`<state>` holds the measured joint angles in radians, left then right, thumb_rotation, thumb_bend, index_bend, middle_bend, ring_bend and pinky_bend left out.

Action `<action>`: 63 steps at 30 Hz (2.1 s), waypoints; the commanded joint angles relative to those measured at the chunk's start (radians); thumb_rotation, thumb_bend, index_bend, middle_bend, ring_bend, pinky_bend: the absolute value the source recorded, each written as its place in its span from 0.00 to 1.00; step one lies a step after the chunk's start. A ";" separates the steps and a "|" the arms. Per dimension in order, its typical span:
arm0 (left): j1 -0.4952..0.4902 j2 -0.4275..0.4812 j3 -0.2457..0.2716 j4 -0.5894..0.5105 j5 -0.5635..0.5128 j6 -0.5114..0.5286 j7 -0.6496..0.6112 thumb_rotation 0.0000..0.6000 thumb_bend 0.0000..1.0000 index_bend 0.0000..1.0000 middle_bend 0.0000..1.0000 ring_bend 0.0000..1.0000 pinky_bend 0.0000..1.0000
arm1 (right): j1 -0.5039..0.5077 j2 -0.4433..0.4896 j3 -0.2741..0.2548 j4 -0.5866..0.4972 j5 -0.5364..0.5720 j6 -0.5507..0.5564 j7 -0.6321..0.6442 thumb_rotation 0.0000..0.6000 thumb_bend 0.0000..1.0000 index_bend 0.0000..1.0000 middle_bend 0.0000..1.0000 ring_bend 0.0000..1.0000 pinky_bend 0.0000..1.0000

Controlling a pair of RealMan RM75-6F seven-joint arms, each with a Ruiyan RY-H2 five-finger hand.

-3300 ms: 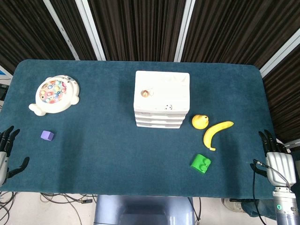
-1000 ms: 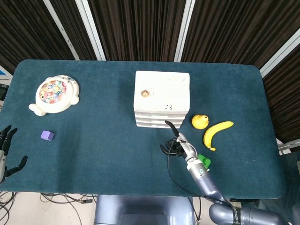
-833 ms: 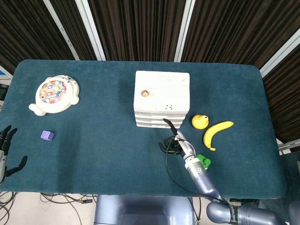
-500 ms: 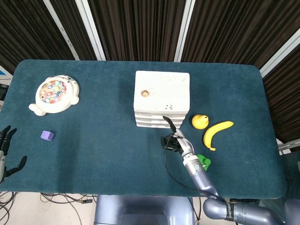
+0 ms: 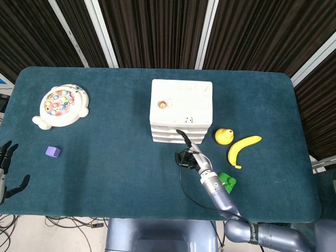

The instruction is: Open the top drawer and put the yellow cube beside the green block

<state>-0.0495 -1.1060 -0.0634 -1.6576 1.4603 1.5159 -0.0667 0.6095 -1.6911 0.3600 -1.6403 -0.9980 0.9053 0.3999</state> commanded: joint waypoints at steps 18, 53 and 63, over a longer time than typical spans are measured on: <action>-0.001 0.000 -0.002 0.001 -0.005 -0.003 0.002 1.00 0.32 0.01 0.00 0.00 0.00 | 0.018 0.009 0.020 0.004 0.024 -0.038 0.006 1.00 0.64 0.00 0.95 1.00 1.00; 0.001 -0.001 -0.010 0.006 -0.020 -0.001 0.006 1.00 0.32 0.01 0.00 0.00 0.00 | 0.054 0.004 0.055 0.048 0.042 -0.113 0.067 1.00 0.63 0.00 0.96 1.00 1.00; 0.001 -0.001 -0.010 0.005 -0.021 -0.001 0.009 1.00 0.32 0.01 0.00 0.00 0.00 | 0.056 0.013 0.059 0.046 0.029 -0.124 0.088 1.00 0.64 0.00 0.96 1.00 1.00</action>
<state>-0.0482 -1.1071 -0.0732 -1.6524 1.4397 1.5147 -0.0576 0.6657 -1.6785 0.4188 -1.5946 -0.9688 0.7816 0.4880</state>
